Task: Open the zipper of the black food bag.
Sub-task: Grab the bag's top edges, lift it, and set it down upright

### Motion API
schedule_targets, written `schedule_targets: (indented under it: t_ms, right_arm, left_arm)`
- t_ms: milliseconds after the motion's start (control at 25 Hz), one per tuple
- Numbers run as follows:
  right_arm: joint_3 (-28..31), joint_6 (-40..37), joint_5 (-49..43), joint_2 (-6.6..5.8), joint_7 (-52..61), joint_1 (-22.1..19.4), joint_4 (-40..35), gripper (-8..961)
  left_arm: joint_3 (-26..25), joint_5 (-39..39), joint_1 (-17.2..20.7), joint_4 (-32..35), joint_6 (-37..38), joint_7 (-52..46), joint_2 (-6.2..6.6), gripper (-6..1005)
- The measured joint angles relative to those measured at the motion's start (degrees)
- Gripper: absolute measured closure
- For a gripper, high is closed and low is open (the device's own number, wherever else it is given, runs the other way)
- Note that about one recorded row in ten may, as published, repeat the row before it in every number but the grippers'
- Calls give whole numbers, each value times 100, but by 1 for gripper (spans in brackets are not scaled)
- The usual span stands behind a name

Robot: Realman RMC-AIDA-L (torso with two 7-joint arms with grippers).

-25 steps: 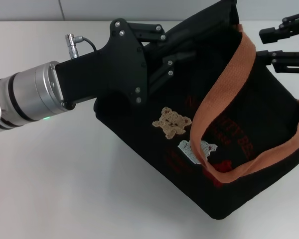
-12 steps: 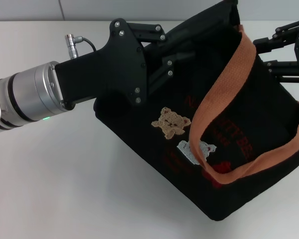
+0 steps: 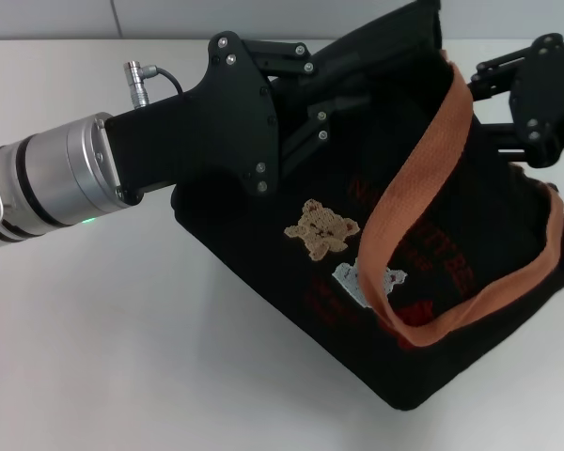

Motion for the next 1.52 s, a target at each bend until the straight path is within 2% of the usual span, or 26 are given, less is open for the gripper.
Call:
schedule_targets:
  t_ms: [240, 400, 680, 840, 1040, 1280, 1520]
  right_arm:
    - [-268, 443, 481, 8, -241, -128, 190, 551]
    - [-291, 434, 606, -7, -274, -126, 290, 554]
    - [-241, -15, 578, -32, -243, -108, 112, 558]
    - [78, -423, 460, -132, -78, -58, 18, 560]
    - [275, -616, 395, -187, 8, -6, 60, 563]
    - [237, -545, 335, -194, -53, 42, 280, 566]
    - [226, -479, 162, -110, -180, 266, 533, 570]
  left_arm:
    - [1, 5, 13, 0, 31, 0, 0, 847]
    - [1, 6, 14, 0, 46, 0, 0, 847]
    - [1, 10, 9, -1, 56, 0, -1, 847]
    - [0, 19, -13, -1, 56, -5, -1, 847]
    - [0, 21, -21, 0, 52, -9, 0, 847]
    - [0, 21, -50, 0, 44, -15, 0, 847]
    - [2, 21, -91, 0, 44, -27, 0, 847]
